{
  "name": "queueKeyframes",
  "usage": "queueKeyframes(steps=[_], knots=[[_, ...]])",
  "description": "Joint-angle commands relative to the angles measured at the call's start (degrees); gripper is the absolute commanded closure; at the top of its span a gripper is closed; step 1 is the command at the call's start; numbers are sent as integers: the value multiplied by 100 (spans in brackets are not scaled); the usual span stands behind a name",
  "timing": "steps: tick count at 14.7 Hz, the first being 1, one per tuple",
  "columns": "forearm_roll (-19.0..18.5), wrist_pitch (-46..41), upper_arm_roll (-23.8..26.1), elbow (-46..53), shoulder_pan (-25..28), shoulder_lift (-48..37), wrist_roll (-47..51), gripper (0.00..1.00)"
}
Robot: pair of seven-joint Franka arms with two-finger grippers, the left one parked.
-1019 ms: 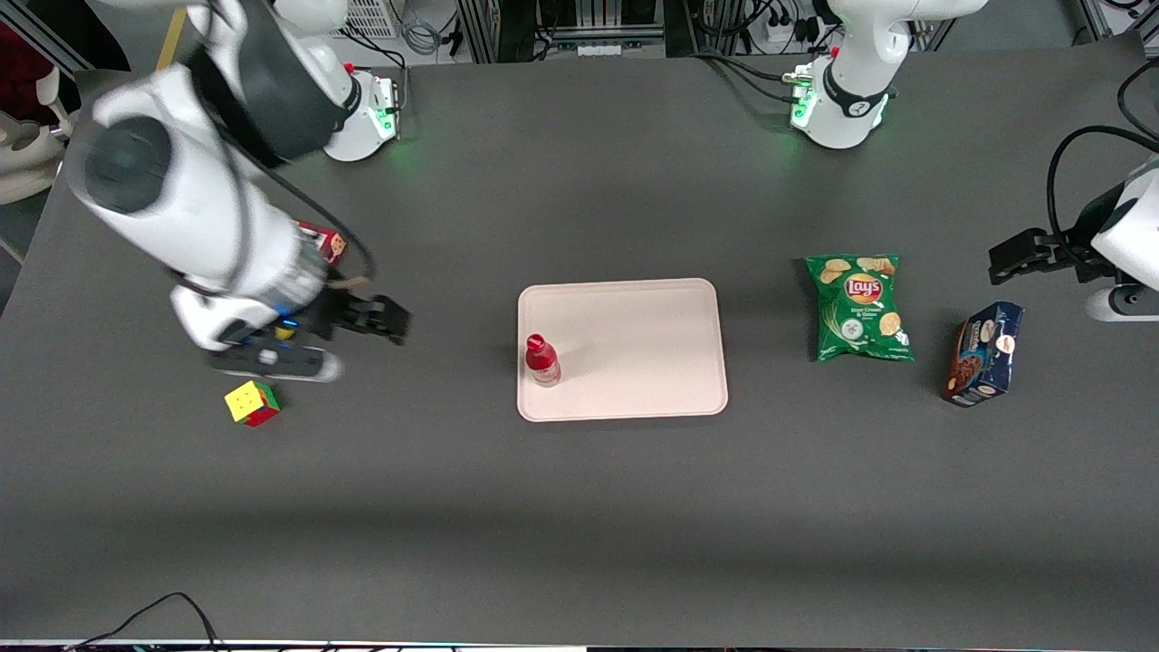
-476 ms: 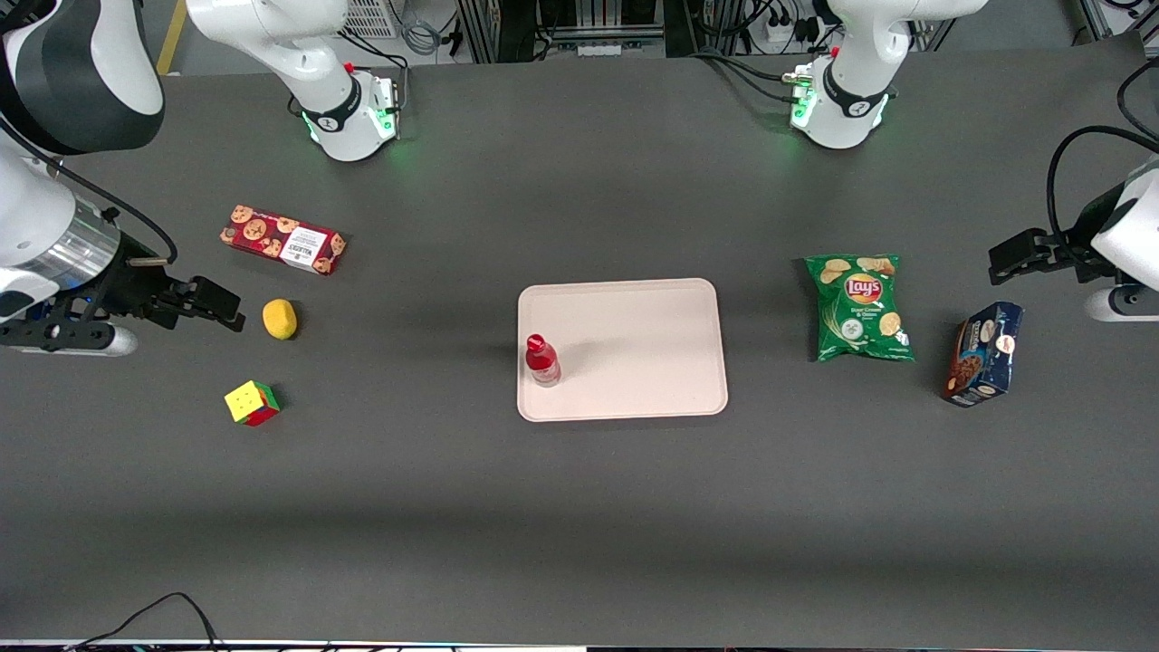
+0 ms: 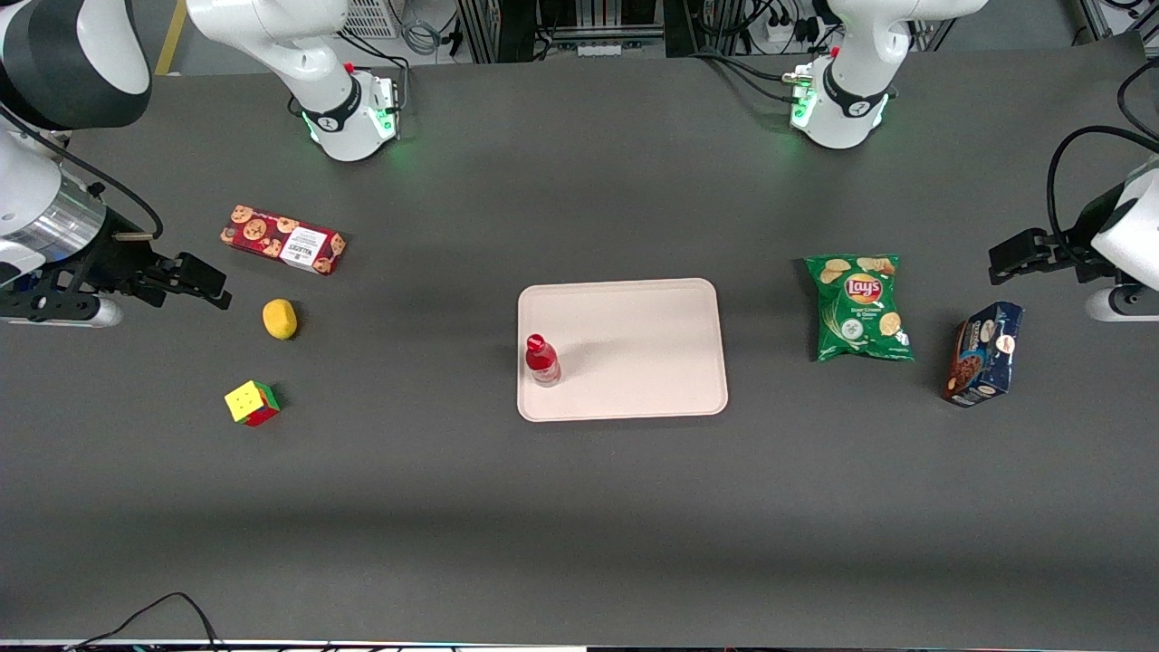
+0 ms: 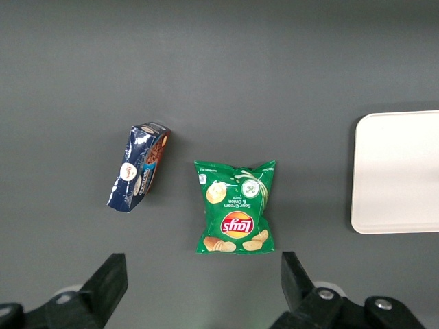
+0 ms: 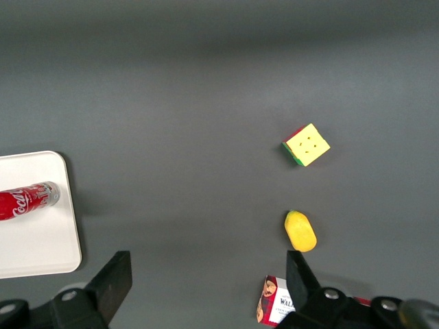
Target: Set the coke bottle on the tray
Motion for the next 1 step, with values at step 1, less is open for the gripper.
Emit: queueKeyframes(steps=[1], knots=[[-158,-7,-110,24,70,-20,-159,0]])
